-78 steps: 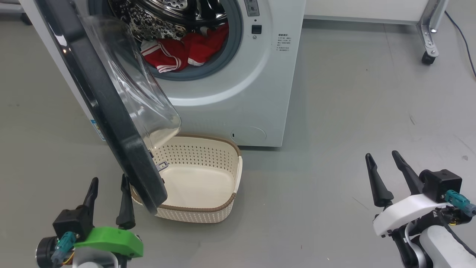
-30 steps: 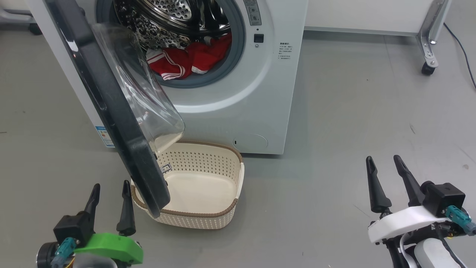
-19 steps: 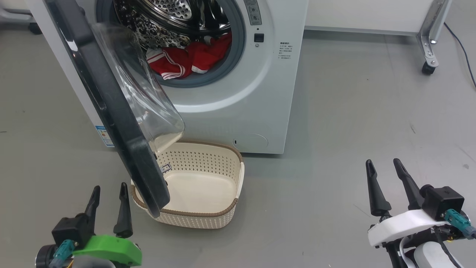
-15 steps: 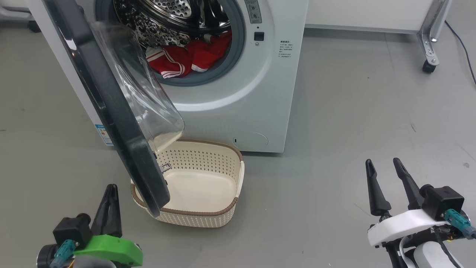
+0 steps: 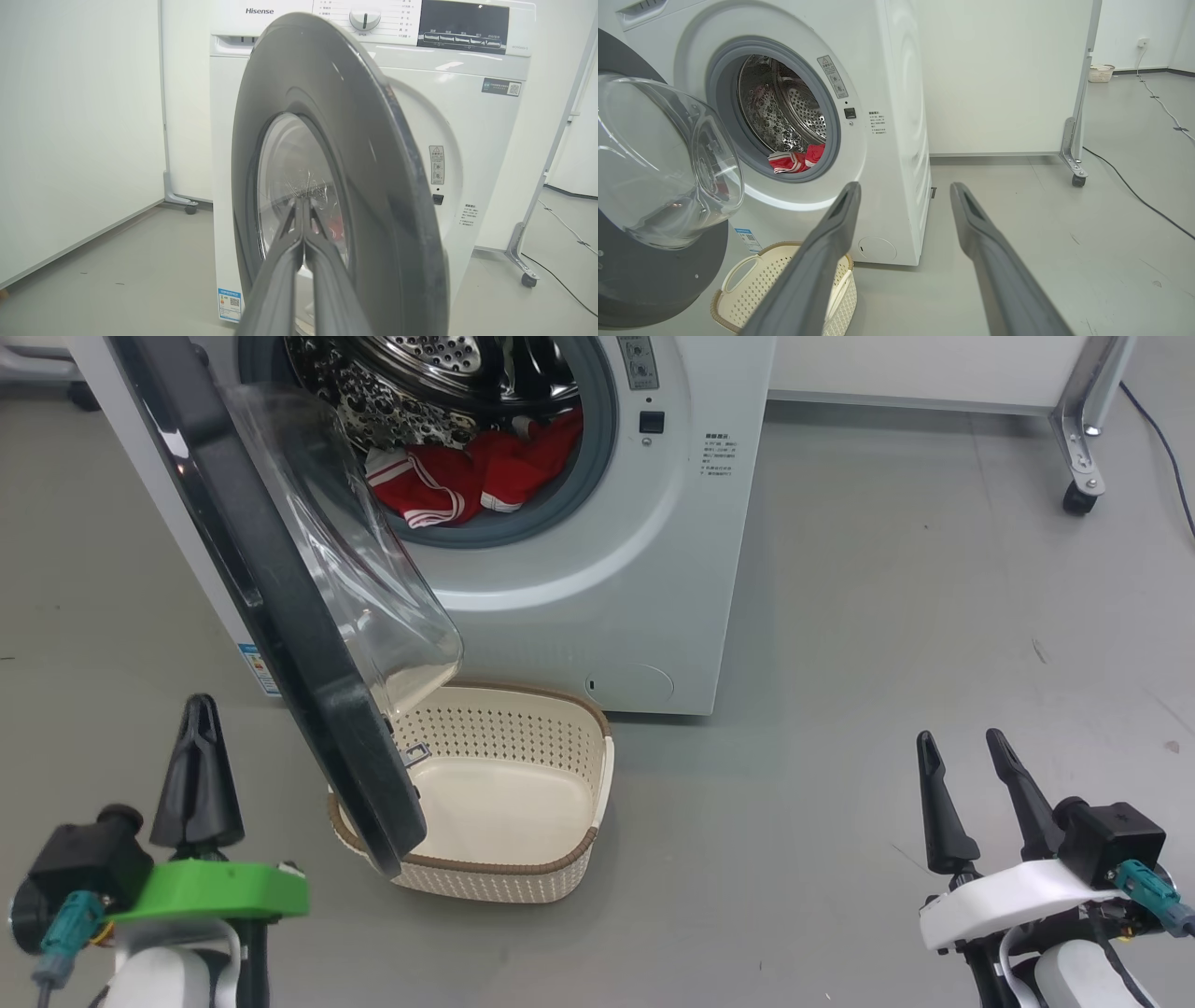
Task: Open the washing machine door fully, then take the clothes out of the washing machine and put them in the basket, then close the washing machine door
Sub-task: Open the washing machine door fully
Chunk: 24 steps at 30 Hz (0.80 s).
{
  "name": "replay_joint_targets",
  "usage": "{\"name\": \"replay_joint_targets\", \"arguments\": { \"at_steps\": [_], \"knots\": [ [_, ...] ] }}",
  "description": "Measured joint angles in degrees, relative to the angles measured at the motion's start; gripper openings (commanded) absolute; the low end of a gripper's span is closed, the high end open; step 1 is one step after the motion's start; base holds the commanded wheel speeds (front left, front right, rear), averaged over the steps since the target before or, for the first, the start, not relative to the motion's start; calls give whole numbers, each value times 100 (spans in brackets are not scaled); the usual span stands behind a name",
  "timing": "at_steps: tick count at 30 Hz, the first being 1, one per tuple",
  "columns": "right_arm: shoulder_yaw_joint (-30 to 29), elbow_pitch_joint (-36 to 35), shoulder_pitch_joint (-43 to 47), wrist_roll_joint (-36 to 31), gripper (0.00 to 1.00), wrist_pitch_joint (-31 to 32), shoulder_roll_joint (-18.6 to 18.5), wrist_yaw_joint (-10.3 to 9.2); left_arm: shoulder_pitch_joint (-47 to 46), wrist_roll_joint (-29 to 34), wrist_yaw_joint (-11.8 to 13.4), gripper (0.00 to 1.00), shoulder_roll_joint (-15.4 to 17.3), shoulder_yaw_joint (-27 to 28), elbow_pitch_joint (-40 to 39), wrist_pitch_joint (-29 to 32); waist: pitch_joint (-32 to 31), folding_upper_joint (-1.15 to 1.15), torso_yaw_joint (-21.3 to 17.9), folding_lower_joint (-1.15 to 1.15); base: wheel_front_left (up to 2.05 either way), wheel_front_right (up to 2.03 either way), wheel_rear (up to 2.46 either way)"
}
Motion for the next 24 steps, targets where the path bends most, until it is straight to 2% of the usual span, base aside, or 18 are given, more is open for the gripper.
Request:
{"name": "replay_joint_targets", "arguments": {
  "at_steps": [13, 20, 24],
  "knots": [
    [-70, 5, -2, -88, 100, -41, 104, 110, -937, 338, -99, 0, 272, 230, -989, -31, -34, 0, -27, 0, 0, 0, 0],
    [-86, 40, -2, -101, 100, -41, 172, 171, -1350, 482, -121, 0, 377, 160, -1268, -32, -74, 0, -70, 0, 0, 0, 0],
    [-102, 54, -2, -143, 100, -41, 213, 176, -1421, 490, -163, 0, 363, -86, -1306, -32, -96, 0, -109, 0, 0, 0, 0]
  ]
}}
